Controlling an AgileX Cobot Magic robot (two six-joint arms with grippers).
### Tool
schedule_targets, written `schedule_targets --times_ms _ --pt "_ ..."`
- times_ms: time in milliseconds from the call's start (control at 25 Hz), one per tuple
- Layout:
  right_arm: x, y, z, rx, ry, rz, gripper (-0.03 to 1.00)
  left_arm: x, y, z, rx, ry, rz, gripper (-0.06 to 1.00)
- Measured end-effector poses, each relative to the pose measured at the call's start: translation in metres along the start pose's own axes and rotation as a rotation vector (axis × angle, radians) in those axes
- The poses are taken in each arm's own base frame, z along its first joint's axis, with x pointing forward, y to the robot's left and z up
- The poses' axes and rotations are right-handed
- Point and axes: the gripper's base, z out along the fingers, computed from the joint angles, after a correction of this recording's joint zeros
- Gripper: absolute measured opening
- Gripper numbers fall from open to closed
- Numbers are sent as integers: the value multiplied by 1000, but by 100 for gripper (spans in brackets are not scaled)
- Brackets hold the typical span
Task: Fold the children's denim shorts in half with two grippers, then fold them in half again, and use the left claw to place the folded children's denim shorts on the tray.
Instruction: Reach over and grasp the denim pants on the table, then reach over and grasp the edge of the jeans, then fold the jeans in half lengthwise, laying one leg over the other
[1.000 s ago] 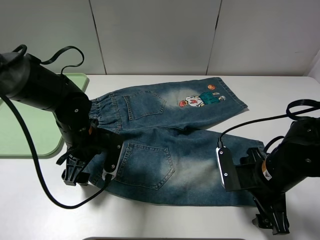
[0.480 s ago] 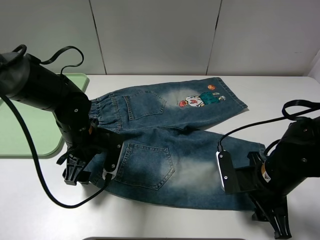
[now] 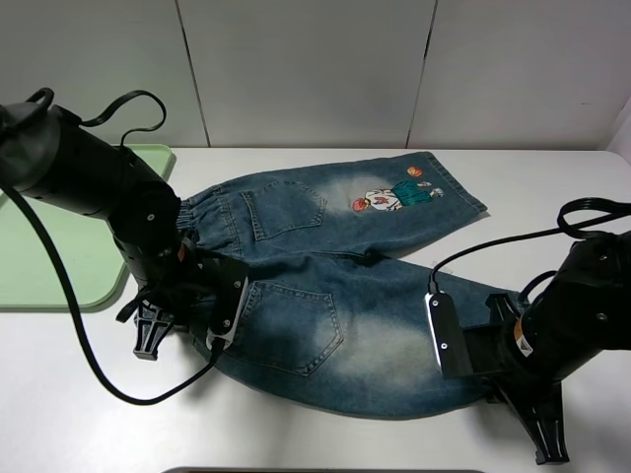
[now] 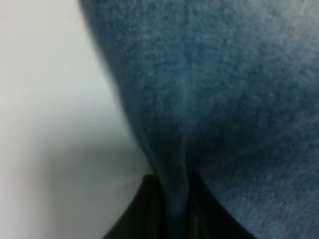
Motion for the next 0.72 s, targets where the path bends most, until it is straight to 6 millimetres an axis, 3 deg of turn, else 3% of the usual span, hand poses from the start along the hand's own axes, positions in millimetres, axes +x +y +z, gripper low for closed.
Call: schedule_targets --times_ms 80,720 --pt "0 0 0 2 -1 -3 1 0 0 -1 2 3 0 15" --pt "0 0 -2 16 -14 35 0 0 0 -1 -3 -2 0 15"
